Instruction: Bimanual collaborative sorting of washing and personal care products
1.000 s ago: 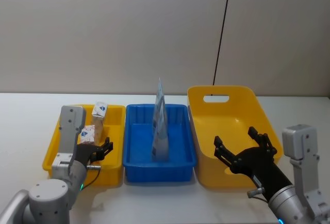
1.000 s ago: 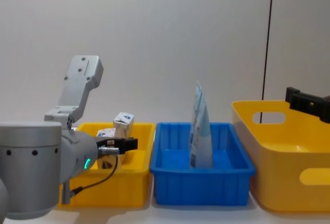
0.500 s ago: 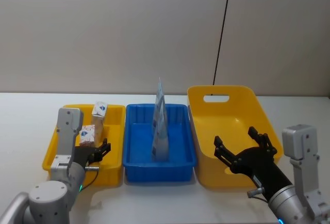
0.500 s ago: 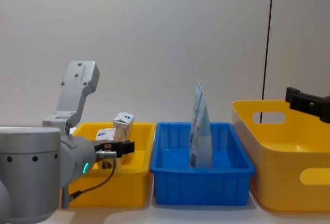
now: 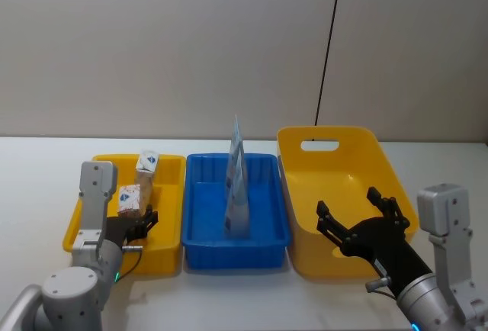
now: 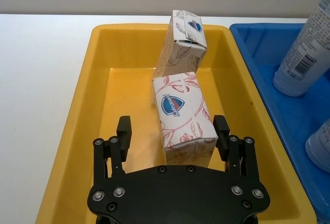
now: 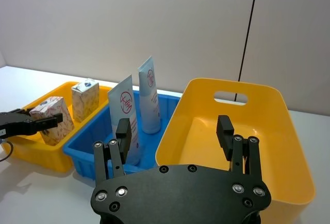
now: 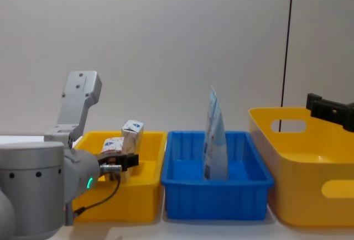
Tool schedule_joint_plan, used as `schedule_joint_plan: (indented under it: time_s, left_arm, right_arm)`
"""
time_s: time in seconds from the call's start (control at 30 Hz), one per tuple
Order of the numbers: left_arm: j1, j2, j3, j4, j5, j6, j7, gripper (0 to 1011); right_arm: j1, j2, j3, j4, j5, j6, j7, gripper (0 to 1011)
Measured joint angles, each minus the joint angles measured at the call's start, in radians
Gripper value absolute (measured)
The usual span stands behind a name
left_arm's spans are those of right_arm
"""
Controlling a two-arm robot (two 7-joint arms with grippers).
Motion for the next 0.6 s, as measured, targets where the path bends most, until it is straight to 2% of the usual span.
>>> schedule_joint_plan:
  time_s: [0.2,0.6]
  left_arm:
    - [-0.018,-0.005,-0.008,0.039,0.001,-0.019,-0.007,834]
    - [-0.031,-0.008,-0.020,0.067,0.007,-0.034,-0.016,453]
  right_arm:
    - [0.000,0.000,0.000,0.000,0.000,0.000,0.000,1000]
    - [0.000,0.000,0.000,0.000,0.000,0.000,0.000,1000]
